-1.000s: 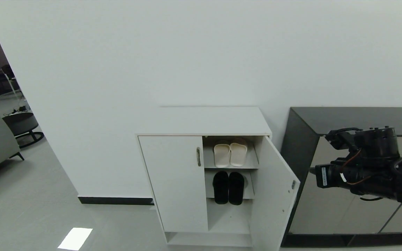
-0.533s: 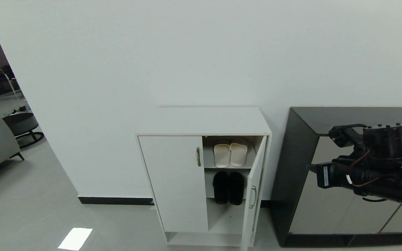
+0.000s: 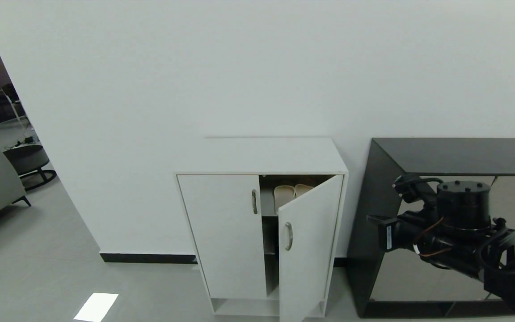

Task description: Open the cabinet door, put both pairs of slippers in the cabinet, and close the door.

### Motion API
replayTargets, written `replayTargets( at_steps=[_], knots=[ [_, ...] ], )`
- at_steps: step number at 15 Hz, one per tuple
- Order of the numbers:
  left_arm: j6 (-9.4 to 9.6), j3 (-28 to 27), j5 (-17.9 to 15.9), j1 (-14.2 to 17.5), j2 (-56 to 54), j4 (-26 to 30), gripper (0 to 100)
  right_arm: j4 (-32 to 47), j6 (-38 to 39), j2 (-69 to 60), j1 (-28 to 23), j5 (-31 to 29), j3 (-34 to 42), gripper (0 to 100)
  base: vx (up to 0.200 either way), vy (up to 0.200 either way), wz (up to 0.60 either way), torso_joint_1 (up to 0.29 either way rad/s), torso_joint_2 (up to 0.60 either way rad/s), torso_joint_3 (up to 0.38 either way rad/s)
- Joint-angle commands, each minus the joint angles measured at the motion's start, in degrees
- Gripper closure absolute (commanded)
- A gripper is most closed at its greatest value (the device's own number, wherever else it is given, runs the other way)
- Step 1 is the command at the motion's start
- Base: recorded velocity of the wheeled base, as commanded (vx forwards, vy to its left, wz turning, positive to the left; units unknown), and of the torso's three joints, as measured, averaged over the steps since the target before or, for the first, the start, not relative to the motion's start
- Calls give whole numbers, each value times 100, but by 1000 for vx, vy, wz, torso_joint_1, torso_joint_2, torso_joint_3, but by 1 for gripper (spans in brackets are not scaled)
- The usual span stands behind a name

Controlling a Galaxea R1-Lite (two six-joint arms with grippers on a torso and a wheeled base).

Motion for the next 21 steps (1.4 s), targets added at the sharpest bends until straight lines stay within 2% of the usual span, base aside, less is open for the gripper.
replayTargets(
  at_steps=[1, 7, 9, 12, 21],
  knots=[
    [2, 0, -6, -4, 6, -1, 100, -112, 3, 338, 178, 9, 108, 100, 200, 0, 0, -7, -2, 2],
    [-7, 0, -6, 4, 6, -1, 100, -148, 223, 461, 618, 9, 161, 100, 200, 0, 0, 5, 3, 7],
    [2, 0, -6, -4, 6, -1, 100, -200, 232, 645, 714, 9, 82, 100, 0, 0, 0, 0, 0, 0],
    [2, 0, -6, 4, 6, -1, 100, -376, 223, 1137, 732, 0, -436, 100, 0, 0, 0, 0, 0, 0],
    [11, 0, -6, -4, 6, -1, 100, -350, 179, 2394, 363, 0, -1939, 100, 0, 0, 0, 0, 0, 0]
  ],
)
